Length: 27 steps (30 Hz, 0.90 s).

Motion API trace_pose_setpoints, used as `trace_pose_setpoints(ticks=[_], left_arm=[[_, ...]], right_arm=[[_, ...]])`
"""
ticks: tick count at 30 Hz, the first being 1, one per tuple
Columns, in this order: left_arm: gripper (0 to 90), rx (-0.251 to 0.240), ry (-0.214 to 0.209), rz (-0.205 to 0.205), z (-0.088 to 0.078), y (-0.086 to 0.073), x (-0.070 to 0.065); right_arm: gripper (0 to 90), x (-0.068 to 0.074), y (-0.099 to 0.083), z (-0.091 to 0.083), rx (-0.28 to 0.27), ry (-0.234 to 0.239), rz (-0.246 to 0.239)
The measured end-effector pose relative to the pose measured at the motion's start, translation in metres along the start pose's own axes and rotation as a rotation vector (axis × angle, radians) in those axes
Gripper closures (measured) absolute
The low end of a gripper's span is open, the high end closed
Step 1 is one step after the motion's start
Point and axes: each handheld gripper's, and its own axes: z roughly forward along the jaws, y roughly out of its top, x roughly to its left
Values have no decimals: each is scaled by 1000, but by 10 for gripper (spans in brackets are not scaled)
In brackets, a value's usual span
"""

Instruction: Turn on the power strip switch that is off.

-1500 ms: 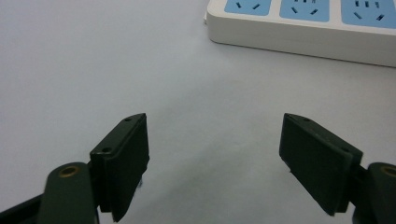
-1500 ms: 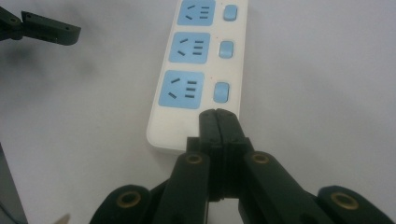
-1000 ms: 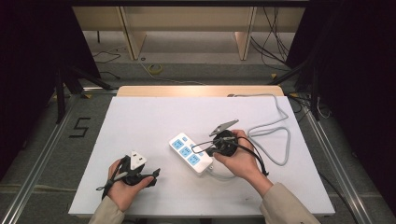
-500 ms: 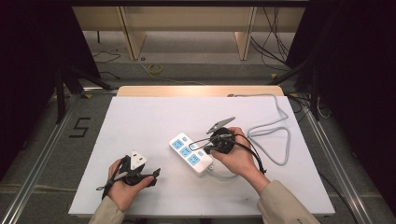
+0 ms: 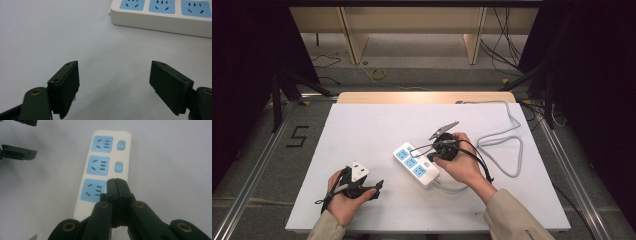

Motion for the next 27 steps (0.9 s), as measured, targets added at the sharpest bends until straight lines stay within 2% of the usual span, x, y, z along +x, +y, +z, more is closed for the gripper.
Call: trace_pose_setpoints(ticks=[27], left_arm=[[239, -5, 0, 0, 0, 1, 0]], right_arm=[[900, 0, 24, 13, 14, 1, 3]])
